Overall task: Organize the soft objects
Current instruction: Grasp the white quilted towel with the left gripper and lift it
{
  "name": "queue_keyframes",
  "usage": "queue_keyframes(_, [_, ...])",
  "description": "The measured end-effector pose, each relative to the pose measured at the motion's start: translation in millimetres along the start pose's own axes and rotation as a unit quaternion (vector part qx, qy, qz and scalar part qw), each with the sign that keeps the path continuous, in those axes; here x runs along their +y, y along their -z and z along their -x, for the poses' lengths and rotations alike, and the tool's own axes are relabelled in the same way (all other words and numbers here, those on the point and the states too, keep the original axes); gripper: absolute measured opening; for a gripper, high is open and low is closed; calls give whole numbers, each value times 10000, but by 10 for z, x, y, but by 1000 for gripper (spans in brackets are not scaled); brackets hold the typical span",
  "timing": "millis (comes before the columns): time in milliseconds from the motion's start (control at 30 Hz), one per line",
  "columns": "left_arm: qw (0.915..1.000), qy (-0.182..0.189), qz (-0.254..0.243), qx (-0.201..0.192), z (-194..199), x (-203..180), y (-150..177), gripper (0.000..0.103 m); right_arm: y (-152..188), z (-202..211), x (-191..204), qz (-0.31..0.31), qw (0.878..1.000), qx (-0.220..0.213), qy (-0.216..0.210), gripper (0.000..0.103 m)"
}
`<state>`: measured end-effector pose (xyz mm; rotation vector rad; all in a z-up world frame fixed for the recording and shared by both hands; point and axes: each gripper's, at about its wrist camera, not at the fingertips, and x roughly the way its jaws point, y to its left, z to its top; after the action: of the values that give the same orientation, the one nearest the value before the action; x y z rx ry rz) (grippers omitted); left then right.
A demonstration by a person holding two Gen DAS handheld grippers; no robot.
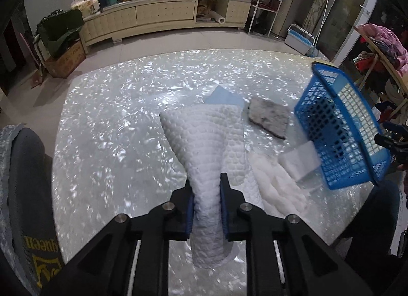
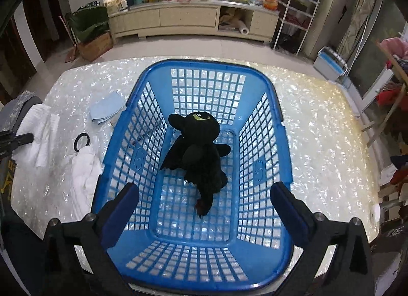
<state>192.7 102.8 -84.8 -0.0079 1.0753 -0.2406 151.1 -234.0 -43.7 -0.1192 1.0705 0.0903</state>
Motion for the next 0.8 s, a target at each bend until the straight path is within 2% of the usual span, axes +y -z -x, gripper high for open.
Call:
queue_keyframes(133, [9999, -128, -47, -53, 222, -189, 75, 15, 89, 133, 10, -44, 9998, -161, -51, 103])
queue_keyframes(400, [9993, -130, -268, -209, 509, -636, 126, 15, 268, 282, -28, -161, 9990, -408, -42, 103])
queue_keyframes(800, [9951, 243, -857, -435, 711, -1537, -88, 15, 437, 376, -225, -415, 9973, -547, -250, 103])
